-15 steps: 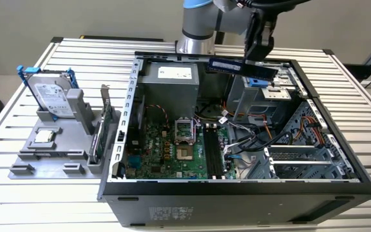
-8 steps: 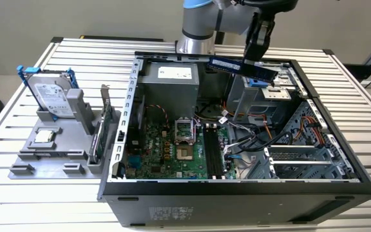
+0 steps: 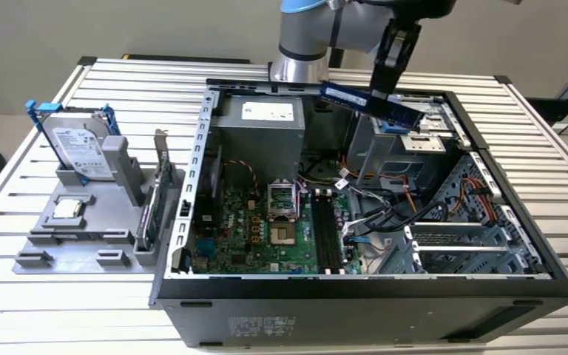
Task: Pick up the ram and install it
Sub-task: 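Insert the ram into the slot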
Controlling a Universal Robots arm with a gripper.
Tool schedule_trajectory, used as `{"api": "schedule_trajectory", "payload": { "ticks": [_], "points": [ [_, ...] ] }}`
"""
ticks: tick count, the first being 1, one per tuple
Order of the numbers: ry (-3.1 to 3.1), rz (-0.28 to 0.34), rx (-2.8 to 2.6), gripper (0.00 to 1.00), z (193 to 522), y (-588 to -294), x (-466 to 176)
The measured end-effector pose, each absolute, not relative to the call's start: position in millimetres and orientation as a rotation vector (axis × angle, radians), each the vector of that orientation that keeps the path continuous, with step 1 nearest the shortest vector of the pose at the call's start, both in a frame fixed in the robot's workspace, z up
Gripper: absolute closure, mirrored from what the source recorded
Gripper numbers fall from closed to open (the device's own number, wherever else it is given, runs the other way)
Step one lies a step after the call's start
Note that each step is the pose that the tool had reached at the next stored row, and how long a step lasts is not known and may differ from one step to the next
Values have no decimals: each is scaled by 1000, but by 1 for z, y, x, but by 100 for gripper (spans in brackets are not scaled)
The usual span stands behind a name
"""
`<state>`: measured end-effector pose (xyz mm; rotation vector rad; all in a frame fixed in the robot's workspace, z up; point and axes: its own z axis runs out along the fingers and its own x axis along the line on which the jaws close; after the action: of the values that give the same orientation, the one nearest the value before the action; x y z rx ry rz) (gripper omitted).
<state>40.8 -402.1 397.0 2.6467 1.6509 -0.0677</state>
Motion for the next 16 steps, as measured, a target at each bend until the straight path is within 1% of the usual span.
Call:
{"api": "schedule_trajectory", "payload": {
  "ticks": [16],
  "points": [
    [1333,-71,2826,100,397,-402,41]
  ]
}}
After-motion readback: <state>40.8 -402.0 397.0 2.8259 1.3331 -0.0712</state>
